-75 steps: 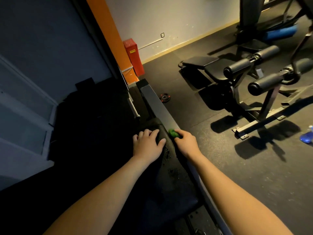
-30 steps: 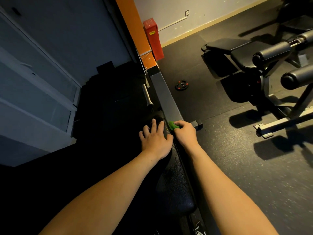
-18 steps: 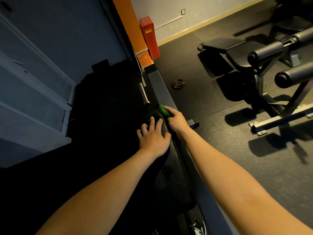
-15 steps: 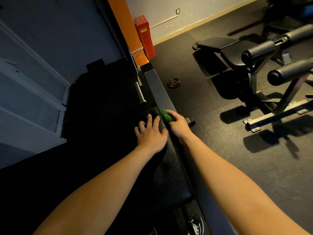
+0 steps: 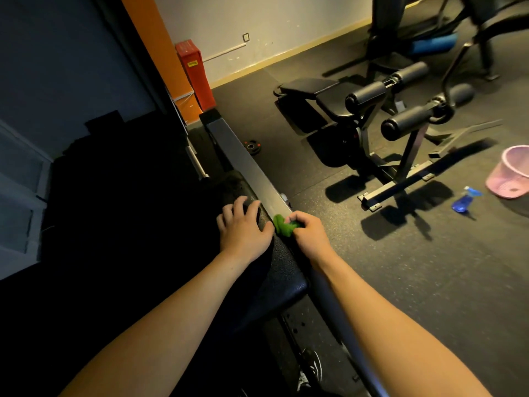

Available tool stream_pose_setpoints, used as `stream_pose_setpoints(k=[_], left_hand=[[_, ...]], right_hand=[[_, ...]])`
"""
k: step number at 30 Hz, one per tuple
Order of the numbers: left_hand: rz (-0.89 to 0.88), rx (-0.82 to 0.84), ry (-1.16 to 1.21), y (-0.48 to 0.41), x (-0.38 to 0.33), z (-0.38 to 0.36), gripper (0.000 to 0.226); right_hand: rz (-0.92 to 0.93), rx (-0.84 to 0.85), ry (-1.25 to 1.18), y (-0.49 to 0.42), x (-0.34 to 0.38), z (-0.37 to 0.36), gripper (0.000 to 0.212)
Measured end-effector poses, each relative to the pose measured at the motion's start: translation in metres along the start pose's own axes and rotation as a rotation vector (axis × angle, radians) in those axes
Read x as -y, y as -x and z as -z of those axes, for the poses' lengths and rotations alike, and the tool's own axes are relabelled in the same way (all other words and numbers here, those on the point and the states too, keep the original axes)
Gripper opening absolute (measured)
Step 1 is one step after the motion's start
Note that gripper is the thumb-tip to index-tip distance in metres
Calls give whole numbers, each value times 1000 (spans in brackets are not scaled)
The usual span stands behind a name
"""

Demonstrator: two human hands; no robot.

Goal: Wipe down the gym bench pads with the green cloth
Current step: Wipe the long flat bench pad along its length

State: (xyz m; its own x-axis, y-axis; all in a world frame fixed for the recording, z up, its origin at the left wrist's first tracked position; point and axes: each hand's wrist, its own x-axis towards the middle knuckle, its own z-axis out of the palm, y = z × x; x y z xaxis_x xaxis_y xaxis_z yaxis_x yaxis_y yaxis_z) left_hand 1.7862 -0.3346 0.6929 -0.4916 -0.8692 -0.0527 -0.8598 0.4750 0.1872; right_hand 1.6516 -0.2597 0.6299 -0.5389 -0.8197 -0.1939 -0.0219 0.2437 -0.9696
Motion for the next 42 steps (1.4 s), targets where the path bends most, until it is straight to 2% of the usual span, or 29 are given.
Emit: stream_pose_setpoints(k=[2,5,7,10,15,20,25,28,32,37,42], left_hand=[[-70,-1,-8,11,0,0,61],[-88,66,1,20,1,-2,65],[-114,122,16,25,5,-2,70],[-200,192,19,37,15,-2,78],[-326,210,32,55,28,-1,87],[-375,206,42,78,38,-3,90],[-485,214,-6,94,52,0,102],[-539,221,-27,99,60,-1,103],[-576,160,1,102,72,-7,102],[-555,144,32,102,72,-10,103],[-569,147,45,105,74,-8,100]], right_hand=[[14,8,-52,-6,15,-3,45],[-30,120,-143,-11,32,-17,53],[-71,100,-159,-1,32,-19,49],[-100,-38,-126,34,25,-12,37],[-141,-248,-118,89,8,-10,33],[-91,-445,-59,134,7,-17,29],[-45,-632,-61,171,4,-54,25],[-56,-675,-81,185,-2,-78,26],[-23,-653,9,189,2,-77,27],[-128,-875,-123,169,-3,-81,39],[-197,-901,-67,178,-7,-102,30]])
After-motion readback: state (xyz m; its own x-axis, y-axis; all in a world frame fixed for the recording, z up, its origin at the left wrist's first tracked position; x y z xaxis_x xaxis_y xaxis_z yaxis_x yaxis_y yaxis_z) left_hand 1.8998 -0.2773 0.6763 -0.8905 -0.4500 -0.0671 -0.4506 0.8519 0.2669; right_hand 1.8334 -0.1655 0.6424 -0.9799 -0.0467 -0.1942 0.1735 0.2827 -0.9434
